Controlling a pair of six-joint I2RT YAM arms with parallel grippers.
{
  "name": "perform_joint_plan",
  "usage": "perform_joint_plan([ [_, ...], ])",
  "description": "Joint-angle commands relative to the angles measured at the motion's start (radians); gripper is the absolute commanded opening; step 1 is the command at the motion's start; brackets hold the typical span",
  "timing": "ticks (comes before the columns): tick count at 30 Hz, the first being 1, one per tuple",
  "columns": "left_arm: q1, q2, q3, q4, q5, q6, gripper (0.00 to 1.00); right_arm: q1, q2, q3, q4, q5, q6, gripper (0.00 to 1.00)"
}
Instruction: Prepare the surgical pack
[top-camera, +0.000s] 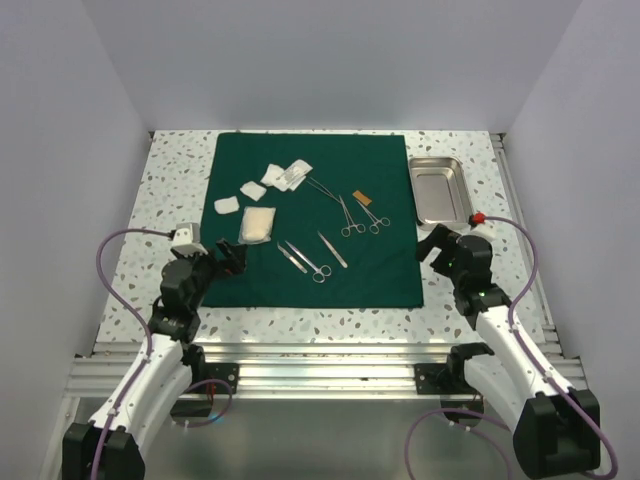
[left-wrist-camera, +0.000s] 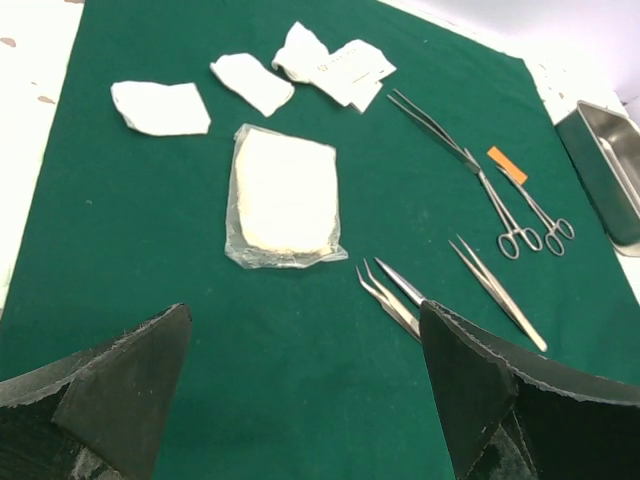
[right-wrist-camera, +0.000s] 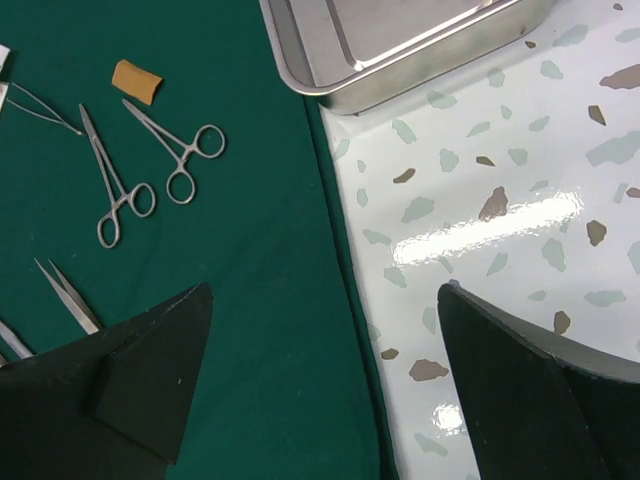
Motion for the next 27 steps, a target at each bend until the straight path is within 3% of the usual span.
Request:
perform_joint_plan([
  [1,-0.001,-0.016,-0.007,0.065,0.03,0.004,1.0,0.0,-0.01,0.028,0.012,-0.024,-0.016,0.98],
  [8,-0.001,0.001,-0.002,0.085,0.073,0.007,1.0,0.038,0.121,0.084,0.121,-0.28,-0.059,0.95],
  [10,-0.001,-0.005,-0.002,0.082,0.072,0.009,1.0,0.09,0.164,0.116,0.106,-0.267,-0.099,0.95],
  [13,-0.001,-0.004,-0.001,0.079,0.069,0.009,1.0,0.289,0.262,0.237,0.052,-0.138,-0.165,0.95],
  [16,-0.001,0.001,0.002,0.074,0.067,0.009,1.0,0.383,0.382,0.328,0.023,-0.138,-0.197,0.92],
  [21,-0.001,0.004,0.004,0.068,0.059,0.01,1.0,0.478,0.606,0.483,-0.06,-0.108,-0.272,0.78],
  [27,-0.001,0.007,0.005,0.068,0.061,0.01,1.0,0.566,0.836,0.714,-0.17,-0.081,-0.35,0.68],
])
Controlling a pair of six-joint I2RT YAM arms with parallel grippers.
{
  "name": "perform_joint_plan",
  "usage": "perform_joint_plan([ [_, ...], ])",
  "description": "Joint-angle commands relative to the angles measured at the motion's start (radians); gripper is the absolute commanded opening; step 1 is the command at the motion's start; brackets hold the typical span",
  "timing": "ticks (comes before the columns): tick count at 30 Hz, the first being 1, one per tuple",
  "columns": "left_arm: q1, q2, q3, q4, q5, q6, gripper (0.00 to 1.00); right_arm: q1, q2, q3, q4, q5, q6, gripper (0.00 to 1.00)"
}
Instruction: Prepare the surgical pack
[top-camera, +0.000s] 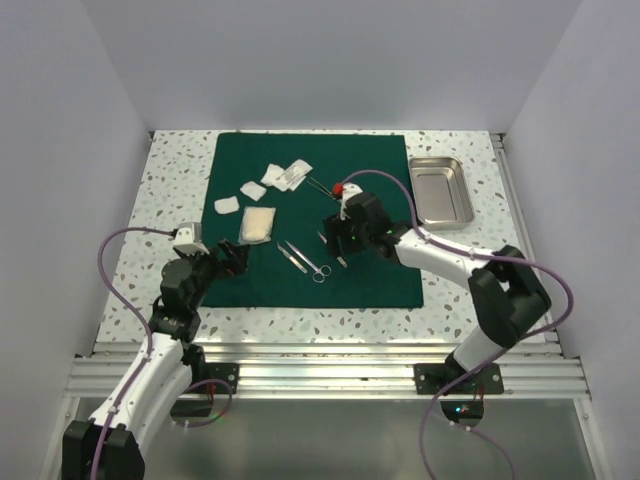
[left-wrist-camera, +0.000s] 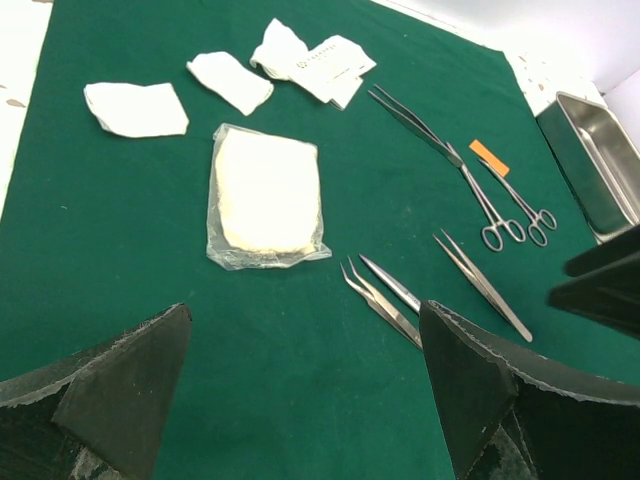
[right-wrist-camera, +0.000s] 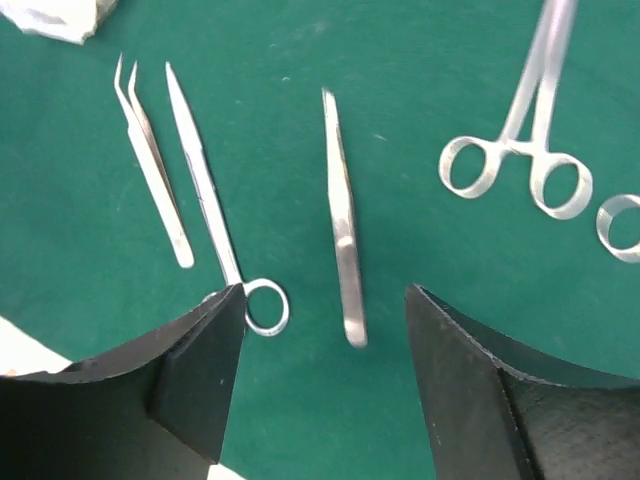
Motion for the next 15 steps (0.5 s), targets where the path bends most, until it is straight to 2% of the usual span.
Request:
perform_joint_plan([
  [1,-0.001,0.003,0.008,0.043,0.014,0.01,1.0,0.038,0.1,0.127,-0.102,0.043,-0.088,0.67],
  [6,-0.001,0.006,0.006,0.047,0.017,0.01,1.0,0.057,0.219,0.228,-0.139,0.054,-0.143,0.54],
  [8,-0.001,0.009,0.008,0.049,0.019,0.01,1.0,0.058,0.252,0.244,-0.14,0.054,-0.151,0.53],
  [10,-0.001,0.01,0.008,0.047,0.02,0.01,1.0,0.058,0.271,0.261,-0.145,0.057,-0.16,0.49],
  [15,-0.001,0.009,0.009,0.046,0.02,0.01,1.0,0.061,0.306,0.273,-0.148,0.077,-0.174,0.48],
])
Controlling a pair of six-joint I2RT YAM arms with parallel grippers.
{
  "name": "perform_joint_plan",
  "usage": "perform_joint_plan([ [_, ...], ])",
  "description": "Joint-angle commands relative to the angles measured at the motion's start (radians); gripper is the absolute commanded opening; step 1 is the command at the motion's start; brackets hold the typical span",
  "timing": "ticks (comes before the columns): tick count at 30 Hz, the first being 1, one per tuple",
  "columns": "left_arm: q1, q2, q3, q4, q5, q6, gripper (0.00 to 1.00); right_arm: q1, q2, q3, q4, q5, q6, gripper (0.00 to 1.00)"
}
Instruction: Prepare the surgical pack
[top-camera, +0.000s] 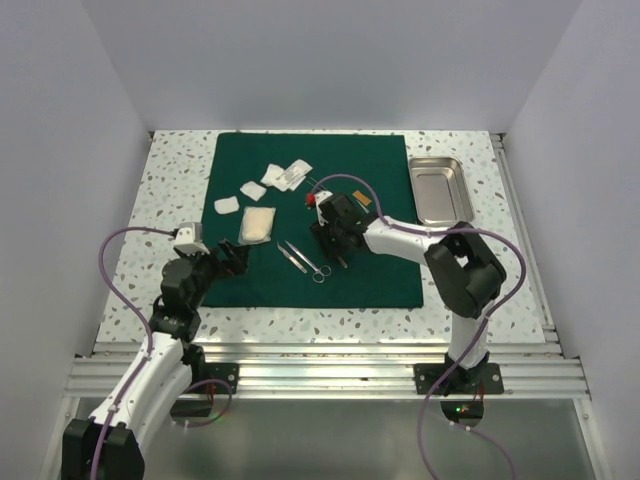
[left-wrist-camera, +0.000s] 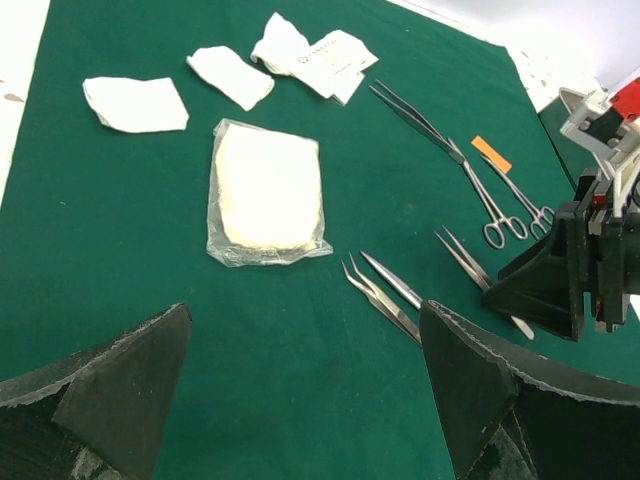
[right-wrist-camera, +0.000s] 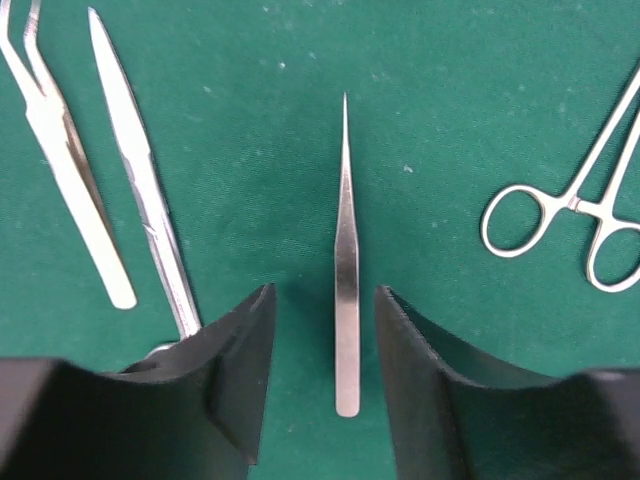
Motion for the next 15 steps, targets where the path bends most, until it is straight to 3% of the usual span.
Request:
perform_joint_plan([
  [1,-0.001,0.0,0.009,0.046,0.019,0.01,1.0,0.005,0.017,0.045,-0.016,0.036,-0.036,0.46],
  [10,-0.001,0.002,0.008,0.046,0.022,0.01,1.0,0.005,0.075,0.065,-0.023,0.036,-0.047,0.35],
  [15,-0.001,0.005,0.009,0.046,0.02,0.011,1.0,0.007,0.095,0.078,-0.034,0.039,-0.056,0.24],
])
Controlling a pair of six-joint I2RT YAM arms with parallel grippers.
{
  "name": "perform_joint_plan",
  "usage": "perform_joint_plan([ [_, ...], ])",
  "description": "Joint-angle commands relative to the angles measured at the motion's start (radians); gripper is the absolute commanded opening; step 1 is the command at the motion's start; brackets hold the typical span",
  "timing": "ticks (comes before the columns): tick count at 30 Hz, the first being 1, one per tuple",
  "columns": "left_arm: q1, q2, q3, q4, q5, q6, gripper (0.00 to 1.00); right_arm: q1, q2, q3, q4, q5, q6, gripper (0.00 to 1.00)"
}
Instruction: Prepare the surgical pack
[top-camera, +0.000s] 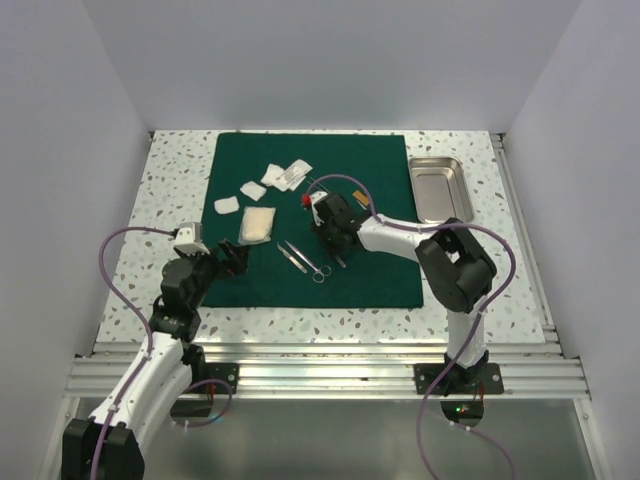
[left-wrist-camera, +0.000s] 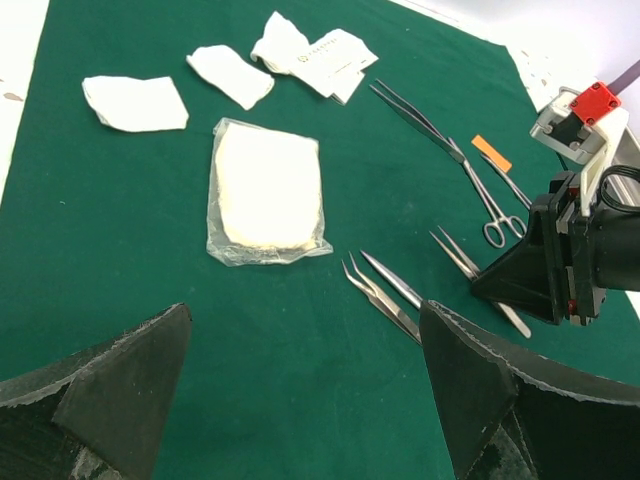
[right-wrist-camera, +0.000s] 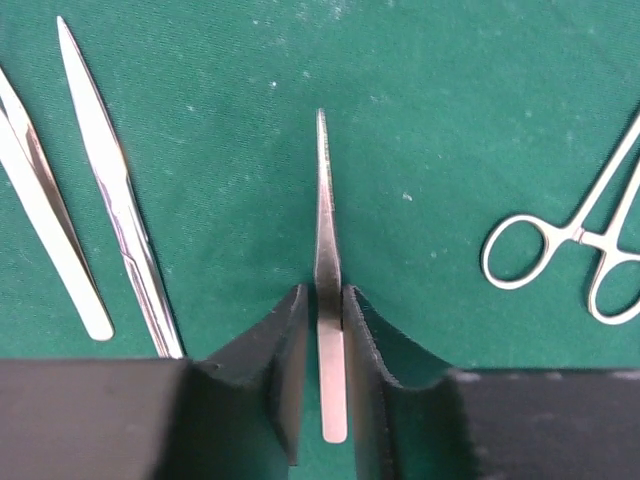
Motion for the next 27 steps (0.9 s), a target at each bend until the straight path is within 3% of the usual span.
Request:
perform_joint_plan([
  [1,-0.001,0.004,0.009,0.046,0.021,0.011,1.0,0.004,0.031,0.031,-0.024,0.013,-0.026,0.22],
  [5,-0.001,0.004,0.009,0.049,0.024,0.011,1.0,0.002,-0.015,0.025,-0.017,-0.001,-0.029,0.12],
  [11,-0.001,0.007,0.009,0.049,0.027,0.013,1.0,-0.027,-0.112,0.065,-0.042,0.008,-0.043,0.08],
  [21,-0.001,0.012,0.008,0.053,0.033,0.013,1.0,-0.327,-0.204,0.132,-0.081,-0.026,-0.015,0.06],
  [27,-0.001,0.01,0.009,0.052,0.042,0.011,1.0,-0.554,-0.146,0.201,-0.099,-0.108,0.055,0.07],
])
